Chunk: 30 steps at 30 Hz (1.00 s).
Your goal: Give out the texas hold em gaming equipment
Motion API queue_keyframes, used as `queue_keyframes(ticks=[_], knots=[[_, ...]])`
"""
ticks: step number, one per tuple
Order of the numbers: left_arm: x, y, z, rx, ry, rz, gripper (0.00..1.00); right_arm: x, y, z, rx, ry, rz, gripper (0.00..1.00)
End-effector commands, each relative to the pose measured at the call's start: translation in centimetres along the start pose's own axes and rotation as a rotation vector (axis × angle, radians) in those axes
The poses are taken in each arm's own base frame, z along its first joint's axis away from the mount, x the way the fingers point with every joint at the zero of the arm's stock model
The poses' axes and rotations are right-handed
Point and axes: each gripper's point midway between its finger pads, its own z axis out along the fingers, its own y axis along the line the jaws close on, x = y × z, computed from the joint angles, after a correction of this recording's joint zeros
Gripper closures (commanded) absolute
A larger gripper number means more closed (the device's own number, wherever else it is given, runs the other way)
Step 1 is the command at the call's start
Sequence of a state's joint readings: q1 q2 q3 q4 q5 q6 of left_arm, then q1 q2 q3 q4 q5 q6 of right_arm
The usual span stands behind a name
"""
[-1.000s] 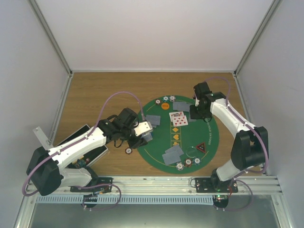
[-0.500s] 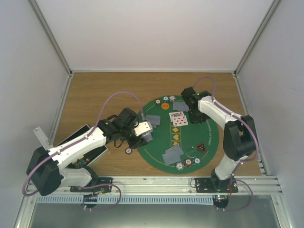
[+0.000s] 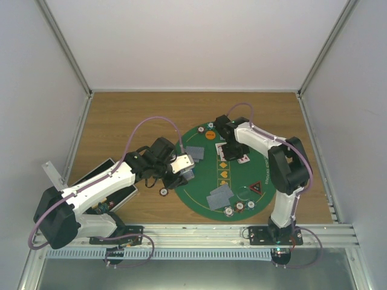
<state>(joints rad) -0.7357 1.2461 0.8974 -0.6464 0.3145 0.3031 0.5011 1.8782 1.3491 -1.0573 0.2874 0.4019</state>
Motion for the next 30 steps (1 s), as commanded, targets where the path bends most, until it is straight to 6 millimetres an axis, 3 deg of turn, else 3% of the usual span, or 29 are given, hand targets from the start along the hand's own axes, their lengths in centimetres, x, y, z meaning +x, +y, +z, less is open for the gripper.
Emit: queue_keyframes(ticks=[1,15,30], knots=[[-1.4,0.2,-0.4,-0.007,-0.062,0.021,0.47,-1.5,3.0,-0.2,-0.104,-0.019,0.015,1.0],[-1.4,0.3,-0.3,-0.013,-0.059,0.024,0.47,-2.4,5.9,0.9,-0.183,0.021,0.023,0.99],[-1.4,0.3,-0.2,-0.014,-0.063,0.025,0.47,-1.9,7.0,1.6,-0.202,0.057,0.022,0.99]])
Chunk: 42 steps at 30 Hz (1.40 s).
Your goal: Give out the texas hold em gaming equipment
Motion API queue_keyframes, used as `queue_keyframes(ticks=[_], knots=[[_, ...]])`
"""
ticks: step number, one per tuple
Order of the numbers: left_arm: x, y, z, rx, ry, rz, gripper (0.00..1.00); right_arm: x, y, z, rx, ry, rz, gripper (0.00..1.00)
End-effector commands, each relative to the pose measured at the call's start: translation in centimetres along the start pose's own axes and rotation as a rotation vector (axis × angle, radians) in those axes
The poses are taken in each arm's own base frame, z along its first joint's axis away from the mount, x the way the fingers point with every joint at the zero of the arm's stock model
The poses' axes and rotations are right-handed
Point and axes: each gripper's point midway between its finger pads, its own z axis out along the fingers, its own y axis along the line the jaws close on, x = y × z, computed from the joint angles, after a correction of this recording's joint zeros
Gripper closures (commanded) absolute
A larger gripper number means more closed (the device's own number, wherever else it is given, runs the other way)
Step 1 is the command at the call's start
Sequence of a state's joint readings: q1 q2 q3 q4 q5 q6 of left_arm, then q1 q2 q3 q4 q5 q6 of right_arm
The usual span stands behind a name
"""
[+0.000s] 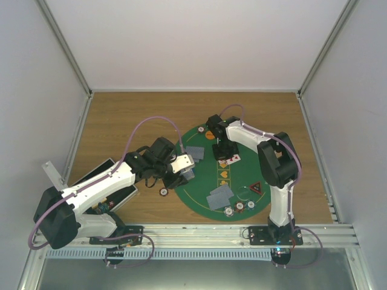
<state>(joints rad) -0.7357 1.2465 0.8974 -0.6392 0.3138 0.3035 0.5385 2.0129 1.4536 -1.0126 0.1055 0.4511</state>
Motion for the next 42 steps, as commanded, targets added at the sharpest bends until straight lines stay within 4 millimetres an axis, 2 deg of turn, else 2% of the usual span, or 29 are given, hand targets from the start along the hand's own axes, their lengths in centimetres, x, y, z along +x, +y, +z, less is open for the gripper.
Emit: queue_keyframes(ticks=[1,5,10,17,20,23,26,27,31,38,42], knots=[[-1.2,0.2,-0.2,-0.011,-0.057,0.022,0.47,-0.1,1.1,0.6,-0.026,0.016,0.008,0.97],[-1.2,0.3,-0.3,-0.015,-0.057,0.023,0.47,-0.2,1.8,0.5,-0.06,0.013,0.001,0.86],[-1.2,0.3,-0.4,-0.018,-0.058,0.024,0.47,-0.5,2.4,0.2,-0.096,0.002,0.003,0.8],[-1.2,0.3,-0.4,-0.019,-0.057,0.023,0.47,-1.2,3.9,-1.5,-0.192,-0.034,0.01,0.71],[-1.1,0.3,-0.4,-0.019,-0.056,0.022,0.47,-1.5,4.0,-2.7,-0.213,-0.057,0.007,0.67],[-1.2,0.3,-0.5,-0.018,-0.058,0.023,0.47,-1.7,3.9,-4.7,-0.265,-0.102,0.006,0.62],[-1.1,0.3,-0.5,-0.018,-0.055,0.022,0.47,-1.4,4.6,-7.1,-0.376,-0.162,-0.023,0.53],[-1.2,0.3,-0.5,-0.019,-0.057,0.022,0.47,-1.5,4.9,-8.0,-0.422,-0.201,-0.034,0.48],[-1.2,0.3,-0.5,-0.018,-0.057,0.022,0.47,0.2,6.2,-11.2,-0.62,-0.293,-0.088,0.33],[-1.3,0.1,-0.5,-0.007,-0.06,0.022,0.47,4.6,10.6,-15.5,-0.972,-0.358,-0.219,0.2],[-1.3,0.1,-0.6,-0.01,-0.06,0.022,0.47,5.4,11.3,-16.4,-1.033,-0.38,-0.221,0.15]])
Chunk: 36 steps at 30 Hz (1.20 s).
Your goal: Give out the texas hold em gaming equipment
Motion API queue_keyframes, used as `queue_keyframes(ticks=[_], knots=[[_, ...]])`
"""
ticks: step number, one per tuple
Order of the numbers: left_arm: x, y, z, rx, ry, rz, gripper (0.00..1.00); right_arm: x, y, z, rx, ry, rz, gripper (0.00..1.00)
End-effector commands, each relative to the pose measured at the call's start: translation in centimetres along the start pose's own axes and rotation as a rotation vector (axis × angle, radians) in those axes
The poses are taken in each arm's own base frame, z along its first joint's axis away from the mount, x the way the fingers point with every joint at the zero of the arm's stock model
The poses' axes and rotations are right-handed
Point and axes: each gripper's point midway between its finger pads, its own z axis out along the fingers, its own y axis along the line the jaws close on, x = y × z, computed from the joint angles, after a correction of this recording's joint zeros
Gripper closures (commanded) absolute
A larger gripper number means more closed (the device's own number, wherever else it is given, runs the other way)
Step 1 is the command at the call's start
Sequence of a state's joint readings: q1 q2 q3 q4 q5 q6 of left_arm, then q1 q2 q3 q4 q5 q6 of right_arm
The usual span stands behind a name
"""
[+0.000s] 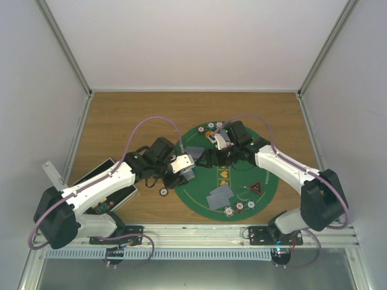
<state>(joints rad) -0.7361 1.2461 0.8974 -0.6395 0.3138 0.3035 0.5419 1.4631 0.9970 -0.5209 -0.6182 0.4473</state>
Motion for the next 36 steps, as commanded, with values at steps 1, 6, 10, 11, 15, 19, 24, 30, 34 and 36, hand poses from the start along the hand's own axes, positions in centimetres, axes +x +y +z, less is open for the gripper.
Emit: queue_keyframes(ticks=[1,6,10,11,15,19,24,30,34,36], knots=[[-1.3,0.1,-0.6,-0.01,-0.062,0.022,0.47,-1.4,3.8,-0.8,-0.158,-0.081,-0.063,0.14],[-1.2,0.4,-0.5,-0.025,-0.058,0.022,0.47,-1.4,-1.2,1.0,0.106,-0.042,0.04,0.15],[-1.1,1.3,-0.7,-0.047,-0.057,0.004,0.47,-1.6,-5.6,0.6,0.365,-0.026,0.124,0.19],[-1.1,1.5,-0.8,-0.05,-0.059,0.0,0.47,-1.3,-6.4,0.1,0.424,-0.021,0.134,0.19],[-1.1,2.1,-1.2,-0.063,-0.072,-0.017,0.47,1.6,-10.1,-2.4,0.652,0.01,0.206,0.16],[-1.1,2.2,-1.2,-0.062,-0.074,-0.023,0.47,5.6,-12.7,-4.3,0.758,0.041,0.327,0.15],[-1.1,2.1,-1.2,-0.054,-0.082,-0.024,0.47,8.4,-14.8,-6.2,0.768,-0.018,0.546,0.03],[-1.1,2.0,-1.4,-0.058,-0.09,-0.021,0.47,10.2,-16.4,-8.0,0.74,-0.118,0.741,0.01],[-1.0,2.0,-1.4,-0.062,-0.092,-0.021,0.47,12.2,-18.4,-9.1,0.743,-0.159,0.875,0.0],[-1.1,2.0,-1.4,-0.062,-0.093,-0.021,0.47,13.0,-18.9,-9.3,0.753,-0.151,0.898,0.0]])
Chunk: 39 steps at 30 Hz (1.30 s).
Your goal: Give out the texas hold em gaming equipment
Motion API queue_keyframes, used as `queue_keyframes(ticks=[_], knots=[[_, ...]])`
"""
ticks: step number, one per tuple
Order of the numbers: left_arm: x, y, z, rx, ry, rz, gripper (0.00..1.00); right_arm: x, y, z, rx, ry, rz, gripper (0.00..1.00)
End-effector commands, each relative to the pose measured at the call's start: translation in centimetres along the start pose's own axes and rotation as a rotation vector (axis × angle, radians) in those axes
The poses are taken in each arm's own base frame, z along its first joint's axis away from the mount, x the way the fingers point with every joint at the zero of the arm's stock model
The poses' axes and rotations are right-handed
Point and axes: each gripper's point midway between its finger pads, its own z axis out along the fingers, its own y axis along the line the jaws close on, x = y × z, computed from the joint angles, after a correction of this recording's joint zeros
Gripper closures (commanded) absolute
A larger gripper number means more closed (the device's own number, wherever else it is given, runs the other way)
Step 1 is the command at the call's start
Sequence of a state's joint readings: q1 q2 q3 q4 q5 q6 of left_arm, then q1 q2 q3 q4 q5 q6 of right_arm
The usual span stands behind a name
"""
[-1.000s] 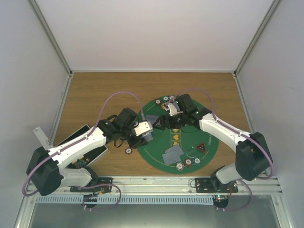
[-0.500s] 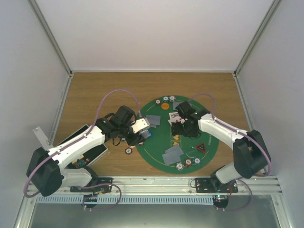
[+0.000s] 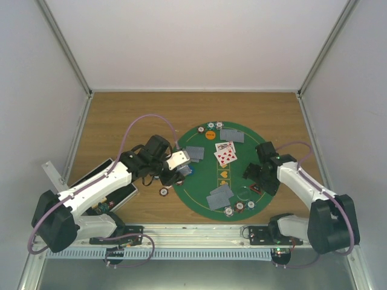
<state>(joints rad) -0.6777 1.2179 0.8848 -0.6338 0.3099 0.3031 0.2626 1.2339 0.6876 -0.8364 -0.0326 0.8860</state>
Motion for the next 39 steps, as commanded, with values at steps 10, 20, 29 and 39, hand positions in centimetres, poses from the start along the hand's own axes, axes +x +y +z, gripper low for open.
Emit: queue_keyframes(ticks=[10,20,29,39], knots=[[-1.2,0.2,-0.2,-0.011,-0.072,0.014,0.47,1.4,-3.9,1.7,0.098,0.048,0.088,0.0],[-1.2,0.2,-0.2,-0.013,-0.079,0.014,0.47,0.9,-5.4,1.2,0.159,-0.015,0.138,0.09],[-1.1,0.2,-0.3,-0.013,-0.082,0.016,0.47,1.0,-5.7,1.9,0.181,-0.002,0.153,0.1],[-1.2,0.1,-0.3,-0.008,-0.084,0.015,0.47,1.3,-6.1,2.3,0.184,-0.001,0.22,0.06]])
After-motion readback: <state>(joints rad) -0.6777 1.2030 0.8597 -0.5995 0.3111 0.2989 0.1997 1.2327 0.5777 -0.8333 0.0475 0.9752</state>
